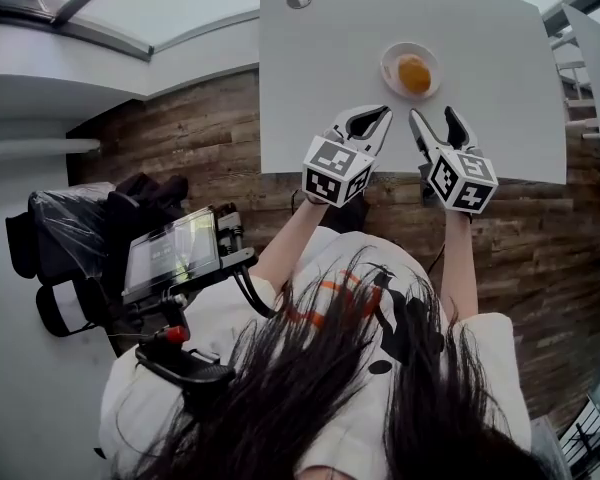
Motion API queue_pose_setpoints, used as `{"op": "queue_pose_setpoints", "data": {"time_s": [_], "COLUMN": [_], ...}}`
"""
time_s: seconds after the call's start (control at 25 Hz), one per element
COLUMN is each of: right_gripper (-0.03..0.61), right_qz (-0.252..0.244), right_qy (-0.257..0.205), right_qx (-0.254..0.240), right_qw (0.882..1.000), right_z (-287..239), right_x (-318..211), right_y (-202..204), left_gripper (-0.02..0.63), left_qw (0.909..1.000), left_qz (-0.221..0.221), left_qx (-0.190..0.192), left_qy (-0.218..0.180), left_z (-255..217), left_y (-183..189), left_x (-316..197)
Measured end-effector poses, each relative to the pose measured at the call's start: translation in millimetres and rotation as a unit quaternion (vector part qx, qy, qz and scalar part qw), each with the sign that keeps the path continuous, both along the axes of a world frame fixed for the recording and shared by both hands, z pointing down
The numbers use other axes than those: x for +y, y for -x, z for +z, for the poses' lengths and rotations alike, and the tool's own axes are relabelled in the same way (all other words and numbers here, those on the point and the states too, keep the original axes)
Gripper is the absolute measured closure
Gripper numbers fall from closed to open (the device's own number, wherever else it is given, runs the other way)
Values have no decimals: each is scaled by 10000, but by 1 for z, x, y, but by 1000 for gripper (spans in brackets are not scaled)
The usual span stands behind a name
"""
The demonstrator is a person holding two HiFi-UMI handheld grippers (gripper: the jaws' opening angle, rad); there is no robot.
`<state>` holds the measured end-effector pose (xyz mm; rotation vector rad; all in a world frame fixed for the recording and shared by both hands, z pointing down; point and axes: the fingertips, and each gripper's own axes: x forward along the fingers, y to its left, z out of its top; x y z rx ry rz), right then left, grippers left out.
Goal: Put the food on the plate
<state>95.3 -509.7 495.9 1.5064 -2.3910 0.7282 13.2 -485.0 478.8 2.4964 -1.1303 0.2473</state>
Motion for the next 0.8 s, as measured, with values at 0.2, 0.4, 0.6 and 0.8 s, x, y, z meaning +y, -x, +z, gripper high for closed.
{"op": "queue_pose_setpoints", "data": {"time_s": [0.2, 0.4, 0.6, 0.8], "right_gripper": [322, 407, 406, 407], "right_qz": [240, 323, 92, -143], "right_qy": [-169, -161, -231, -312], "right_qx": [-245, -462, -568, -562], "right_qw": [9993, 9983, 9981, 9978], "right_z": [-15, -20, -26, -31], "right_x": [53, 108, 160, 224], "right_y": [-17, -35, -45, -57], "left_gripper": [607, 607, 607, 607], "left_qw": [9998, 9993, 9992, 9987], "left_qz": [103, 199, 87, -15], "left_qx": [-27, -115, -49, 12], "left_qy": [-153, -298, -379, -505], "left_z": [-8, -17, -27, -34], "left_y": [-23, -48, -72, -93], "left_x": [37, 79, 130, 195]}}
